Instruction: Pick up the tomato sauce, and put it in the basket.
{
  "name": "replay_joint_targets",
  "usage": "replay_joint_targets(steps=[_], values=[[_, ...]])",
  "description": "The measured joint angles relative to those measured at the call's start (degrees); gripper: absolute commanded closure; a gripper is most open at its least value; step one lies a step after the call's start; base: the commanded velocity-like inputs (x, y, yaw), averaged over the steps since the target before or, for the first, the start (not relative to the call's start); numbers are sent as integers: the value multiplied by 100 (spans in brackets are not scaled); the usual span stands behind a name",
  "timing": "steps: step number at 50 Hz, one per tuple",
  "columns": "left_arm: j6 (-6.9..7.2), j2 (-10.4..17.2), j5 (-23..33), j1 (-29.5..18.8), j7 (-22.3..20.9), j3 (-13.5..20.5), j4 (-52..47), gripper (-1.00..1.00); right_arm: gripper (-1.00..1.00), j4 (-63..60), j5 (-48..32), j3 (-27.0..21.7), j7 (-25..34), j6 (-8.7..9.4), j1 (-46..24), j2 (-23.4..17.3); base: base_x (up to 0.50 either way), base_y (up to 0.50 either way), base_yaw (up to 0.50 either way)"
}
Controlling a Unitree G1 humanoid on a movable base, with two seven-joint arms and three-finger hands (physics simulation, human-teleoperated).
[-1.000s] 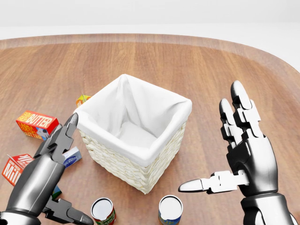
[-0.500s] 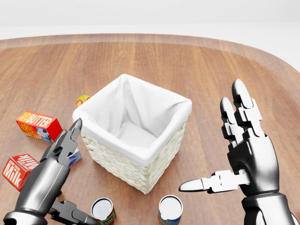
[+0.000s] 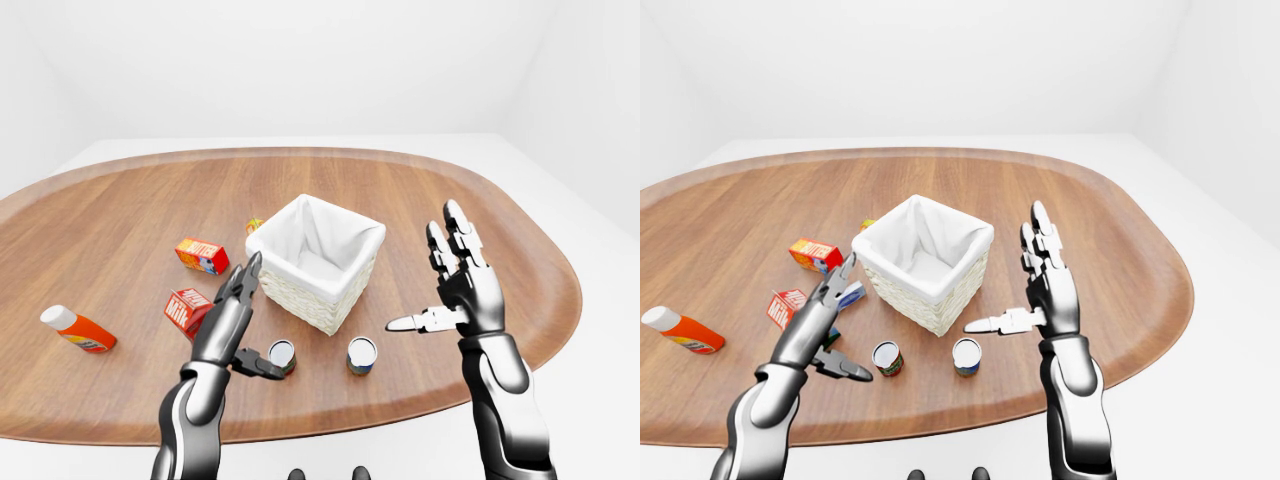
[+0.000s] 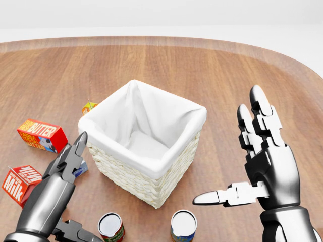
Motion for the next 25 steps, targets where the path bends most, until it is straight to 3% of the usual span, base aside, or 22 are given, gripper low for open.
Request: replay_joint_targets(steps=[25], values=[[0, 11, -127, -11, 291, -34, 456, -100, -100, 31, -19, 22, 9, 0, 26, 7, 0, 0, 0]])
